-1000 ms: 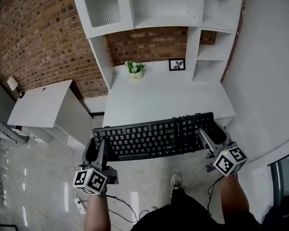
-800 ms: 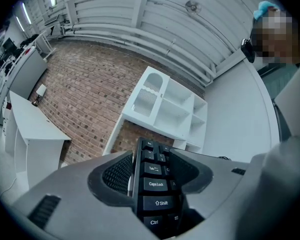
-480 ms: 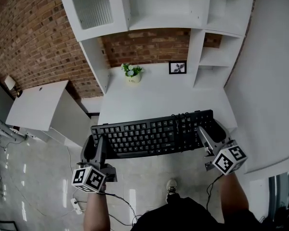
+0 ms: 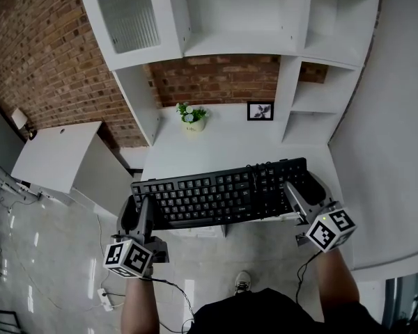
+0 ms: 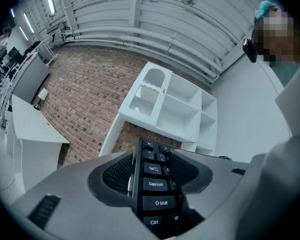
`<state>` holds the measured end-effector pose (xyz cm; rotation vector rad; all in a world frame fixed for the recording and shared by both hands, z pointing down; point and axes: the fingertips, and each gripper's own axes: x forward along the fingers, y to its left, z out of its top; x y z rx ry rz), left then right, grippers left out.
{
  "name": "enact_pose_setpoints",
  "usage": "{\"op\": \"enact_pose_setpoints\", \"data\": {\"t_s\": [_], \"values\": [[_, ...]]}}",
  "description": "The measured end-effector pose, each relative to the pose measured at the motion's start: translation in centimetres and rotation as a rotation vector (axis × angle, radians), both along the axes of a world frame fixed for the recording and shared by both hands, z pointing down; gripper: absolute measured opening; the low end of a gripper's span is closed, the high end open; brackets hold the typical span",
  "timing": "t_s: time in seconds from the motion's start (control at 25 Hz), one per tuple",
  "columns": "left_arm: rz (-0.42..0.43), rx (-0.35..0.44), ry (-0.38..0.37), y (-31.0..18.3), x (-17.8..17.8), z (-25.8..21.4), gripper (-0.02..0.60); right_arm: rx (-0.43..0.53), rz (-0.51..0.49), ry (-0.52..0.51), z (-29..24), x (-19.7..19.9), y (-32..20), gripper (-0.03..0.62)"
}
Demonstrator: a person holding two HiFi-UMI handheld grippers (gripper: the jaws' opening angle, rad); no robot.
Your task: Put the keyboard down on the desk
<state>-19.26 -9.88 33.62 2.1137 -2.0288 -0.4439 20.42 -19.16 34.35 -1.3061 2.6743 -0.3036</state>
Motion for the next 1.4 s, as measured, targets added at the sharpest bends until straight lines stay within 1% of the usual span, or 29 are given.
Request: {"op": "enact_pose_setpoints", "data": {"t_s": [0.12,0.36,0.64,0.88,1.0,1.12,1.4], "values": [[-0.005,0.024,-0.006,-0.6,0.3,0.1,0.244,0.011,-0.011,0.004,-0.2,0.2,-1.0,0.279],[-0.014,0.037,-0.018,-2.1,1.1,-0.5,0.244,0.024,-0.020,-0.002,-0.6,1.0,-2.8,0.279],[-0.010,0.039,-0.027,-2.5,1.2,-0.7,0.244,0.017,-0.014,-0.010,-0.3,1.2,-3.0,0.279],[-0.004,0.028,-0.024,-3.2,1.1,0.0,0.244,0.013,-0.004,-0.008,0.4,1.1,-3.2,0.279],[0.006,0.032,-0.025,-4.5,0.4,0.3,0.244,0.012,0.004,-0.007,0.5,0.5,-4.3,0.279],[0.011,0.025,-0.022,-6.5,-0.7,0.5,0.244,0.010,0.012,-0.006,0.6,-0.6,-6.0,0.279],[0.034,0.010,-0.019,-9.7,-3.0,1.1,0.244,0.002,0.036,-0.001,1.1,-2.7,-8.3,0.279]]}}
